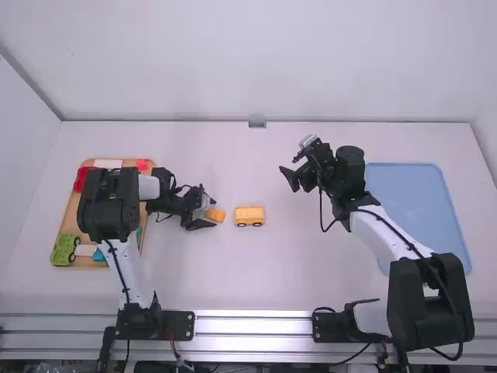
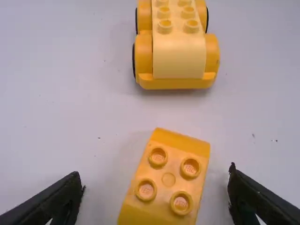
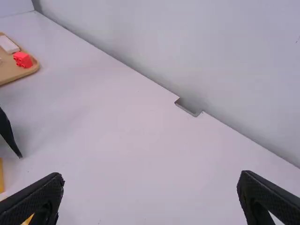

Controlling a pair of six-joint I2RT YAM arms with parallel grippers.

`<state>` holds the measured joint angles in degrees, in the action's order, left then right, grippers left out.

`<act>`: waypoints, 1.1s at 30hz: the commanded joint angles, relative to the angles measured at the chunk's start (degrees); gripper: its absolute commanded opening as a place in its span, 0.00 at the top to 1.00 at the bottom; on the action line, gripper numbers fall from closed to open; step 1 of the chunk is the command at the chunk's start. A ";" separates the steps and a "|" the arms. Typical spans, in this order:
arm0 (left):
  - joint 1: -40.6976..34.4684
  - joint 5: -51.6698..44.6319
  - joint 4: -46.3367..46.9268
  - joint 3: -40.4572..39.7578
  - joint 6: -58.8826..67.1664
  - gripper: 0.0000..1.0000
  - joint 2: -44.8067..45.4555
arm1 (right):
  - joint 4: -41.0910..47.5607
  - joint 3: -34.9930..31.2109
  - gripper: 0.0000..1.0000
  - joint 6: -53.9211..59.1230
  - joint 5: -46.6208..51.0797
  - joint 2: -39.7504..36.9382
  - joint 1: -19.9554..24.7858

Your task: Assemble lego blocks to make yellow taxi

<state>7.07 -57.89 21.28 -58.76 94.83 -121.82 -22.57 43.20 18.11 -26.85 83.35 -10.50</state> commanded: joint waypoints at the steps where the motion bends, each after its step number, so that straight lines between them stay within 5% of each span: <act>1: 0.04 0.35 0.24 1.05 1.01 0.28 -0.87 | -0.20 -0.11 0.01 -0.28 -0.37 0.07 -0.04; 10: 2.99 -0.04 2.23 1.05 1.07 0.41 -0.74 | -0.20 -0.11 0.01 -0.24 -0.35 0.07 -0.11; 19: -0.31 0.37 1.14 1.05 0.96 0.43 -0.76 | -0.66 -0.11 0.02 -0.24 -1.75 0.07 -0.09; 23: -1.92 2.36 0.44 1.05 0.61 0.55 -0.76 | -0.46 -0.11 0.01 -0.31 -1.88 0.07 -0.02; 27: -1.22 3.61 1.09 1.03 0.39 0.53 -0.76 | 0.11 -0.11 0.01 -0.31 -1.86 0.07 -0.02; 29: -0.17 3.56 0.70 1.03 -1.66 0.39 -0.76 | 0.28 -0.11 0.01 -0.28 -1.88 0.07 -0.02; 33: 1.42 3.48 0.98 1.03 -2.01 0.42 -0.76 | 0.26 -0.11 0.01 0.04 -1.86 0.07 -0.04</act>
<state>7.33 -58.04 21.80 -58.48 94.30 -121.82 -22.24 43.20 18.17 -28.21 83.35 -10.50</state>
